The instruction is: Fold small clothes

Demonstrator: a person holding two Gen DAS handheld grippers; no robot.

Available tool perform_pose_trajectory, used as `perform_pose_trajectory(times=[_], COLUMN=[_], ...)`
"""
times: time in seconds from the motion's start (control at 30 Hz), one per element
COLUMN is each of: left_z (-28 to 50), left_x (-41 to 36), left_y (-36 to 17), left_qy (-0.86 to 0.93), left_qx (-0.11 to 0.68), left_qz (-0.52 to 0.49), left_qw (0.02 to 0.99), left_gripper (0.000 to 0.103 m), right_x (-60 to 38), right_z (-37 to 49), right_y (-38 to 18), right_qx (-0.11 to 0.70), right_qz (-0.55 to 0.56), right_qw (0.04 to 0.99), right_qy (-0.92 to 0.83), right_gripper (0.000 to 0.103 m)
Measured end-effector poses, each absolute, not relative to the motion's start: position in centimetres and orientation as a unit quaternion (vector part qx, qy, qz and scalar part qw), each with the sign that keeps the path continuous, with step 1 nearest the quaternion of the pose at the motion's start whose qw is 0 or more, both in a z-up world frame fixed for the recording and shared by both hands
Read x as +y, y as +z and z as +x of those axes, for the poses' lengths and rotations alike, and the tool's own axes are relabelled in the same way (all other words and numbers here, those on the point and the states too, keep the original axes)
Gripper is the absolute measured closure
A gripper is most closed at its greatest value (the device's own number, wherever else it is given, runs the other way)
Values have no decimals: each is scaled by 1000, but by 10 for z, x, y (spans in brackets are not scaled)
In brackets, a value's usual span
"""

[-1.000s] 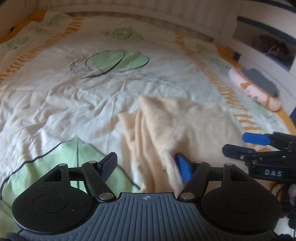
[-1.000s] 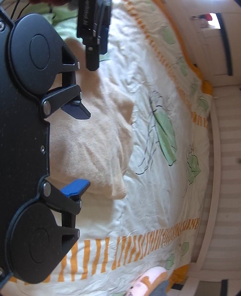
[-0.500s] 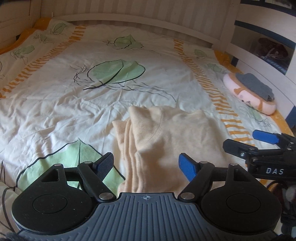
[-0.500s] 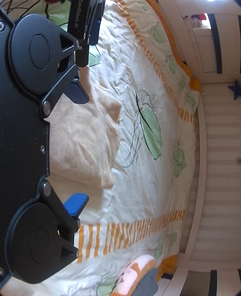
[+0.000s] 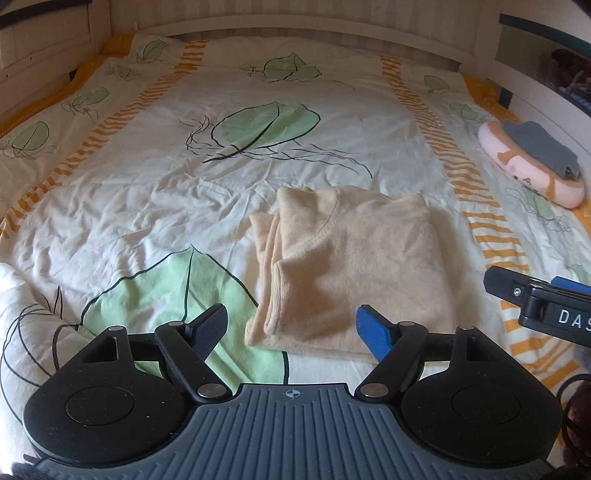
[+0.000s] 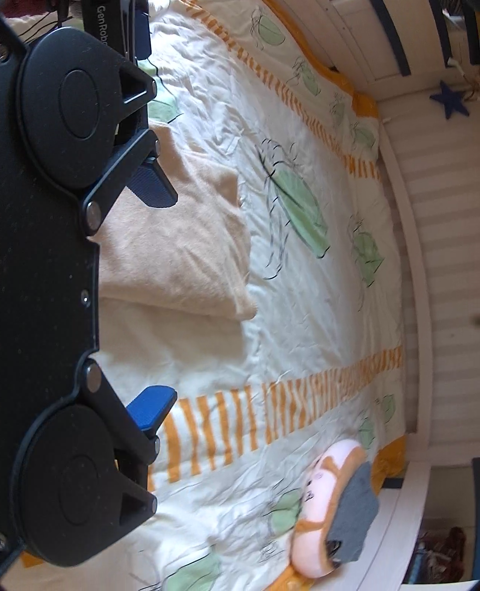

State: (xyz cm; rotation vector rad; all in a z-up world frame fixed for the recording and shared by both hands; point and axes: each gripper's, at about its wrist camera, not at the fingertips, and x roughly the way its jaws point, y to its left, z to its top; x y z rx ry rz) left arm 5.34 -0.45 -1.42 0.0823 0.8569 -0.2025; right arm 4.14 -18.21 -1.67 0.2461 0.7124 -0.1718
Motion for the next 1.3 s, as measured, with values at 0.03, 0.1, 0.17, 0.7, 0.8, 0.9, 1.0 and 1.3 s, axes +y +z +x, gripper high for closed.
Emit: perform_pose_trajectory(times=[0.03,0.1,0.17,0.7,0.8,0.9,1.0,1.3], left_z=[51,48,45,37,37,35,34,34], left_x=[-5,-5,-5,-2,-2,-3,-4,-1], left_y=[-15,-16,-16,-23,-23,-22,-22,-15], left_qy=[-95,-92,-88,-70,-72,-73,-74,-66], left_qx=[415,415,417,428,429,427,425,409], left_qz=[42,46,51,65,63,64,67,65], left_qw=[904,904,903,899,898,899,900,908], left_gripper=[27,27,27,27,27,27,27,27], right_x=[-182,-180,-178,-167,-167,-167,-166,-166], right_z=[40,38,37,33,33,32,31,28], right_y=[-17,-18,-20,-23,-23,-23,-23,-26], right_qx=[352,353,355,363,361,361,362,367], right_qz=[120,116,113,112,115,112,108,116], right_qw=[924,924,923,922,923,923,923,920], right_qy=[-86,-90,-94,-74,-74,-74,-73,-69], right_gripper=[1,1,1,1,1,1,1,1])
